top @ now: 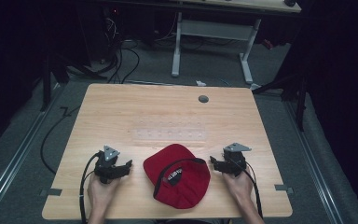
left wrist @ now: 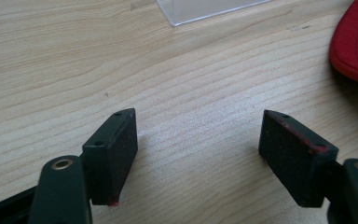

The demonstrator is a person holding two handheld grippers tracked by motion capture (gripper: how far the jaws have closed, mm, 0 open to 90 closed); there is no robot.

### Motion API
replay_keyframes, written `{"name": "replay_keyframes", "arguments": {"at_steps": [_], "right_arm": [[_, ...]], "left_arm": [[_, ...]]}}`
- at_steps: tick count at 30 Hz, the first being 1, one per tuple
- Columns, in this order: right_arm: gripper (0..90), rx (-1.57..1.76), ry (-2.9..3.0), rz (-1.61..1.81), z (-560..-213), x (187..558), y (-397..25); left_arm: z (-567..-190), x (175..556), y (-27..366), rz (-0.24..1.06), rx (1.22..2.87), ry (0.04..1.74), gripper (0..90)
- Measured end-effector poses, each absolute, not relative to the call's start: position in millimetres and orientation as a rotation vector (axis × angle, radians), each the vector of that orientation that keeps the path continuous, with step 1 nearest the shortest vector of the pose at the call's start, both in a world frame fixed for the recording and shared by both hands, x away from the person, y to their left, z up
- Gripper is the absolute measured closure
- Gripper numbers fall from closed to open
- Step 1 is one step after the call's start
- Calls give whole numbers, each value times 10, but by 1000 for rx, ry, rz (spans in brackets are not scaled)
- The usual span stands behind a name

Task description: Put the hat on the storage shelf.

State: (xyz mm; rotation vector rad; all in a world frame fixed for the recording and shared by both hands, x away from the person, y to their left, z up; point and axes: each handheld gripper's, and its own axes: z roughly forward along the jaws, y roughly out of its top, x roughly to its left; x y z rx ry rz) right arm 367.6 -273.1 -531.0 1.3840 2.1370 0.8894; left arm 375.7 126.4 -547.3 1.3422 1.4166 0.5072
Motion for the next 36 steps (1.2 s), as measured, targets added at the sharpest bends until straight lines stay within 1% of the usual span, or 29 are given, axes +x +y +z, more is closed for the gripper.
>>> {"name": "replay_keyframes", "arguments": {"at_steps": [1,2,5,10,12,18,24,36], "right_arm": [[315,1384,2137,889,-5310,3676,-2731],[316,1383,2137,888,-5309,3676,-2732],[322,1389,2136,890,-5308,3674,-2731],[367,1396,2128,888,-5301,3676,-2746],[420,1401,2121,885,-5294,3668,-2751],[453,1414,2111,916,-5267,3623,-2799],[463,1409,2097,980,-5191,3539,-2834],[446,1312,2093,1119,-4996,3304,-2777]], "left_arm": [[-5473,3756,1262,503,1347,1415,276],[-5475,3755,1257,502,1355,1412,245],[-5476,3755,1245,498,1359,1409,237],[-5476,3755,1244,498,1358,1411,237],[-5475,3755,1244,496,1359,1411,237],[-5476,3755,1244,498,1359,1411,236],[-5476,3755,1244,498,1358,1411,236],[-5475,3755,1245,497,1358,1412,237]]}}
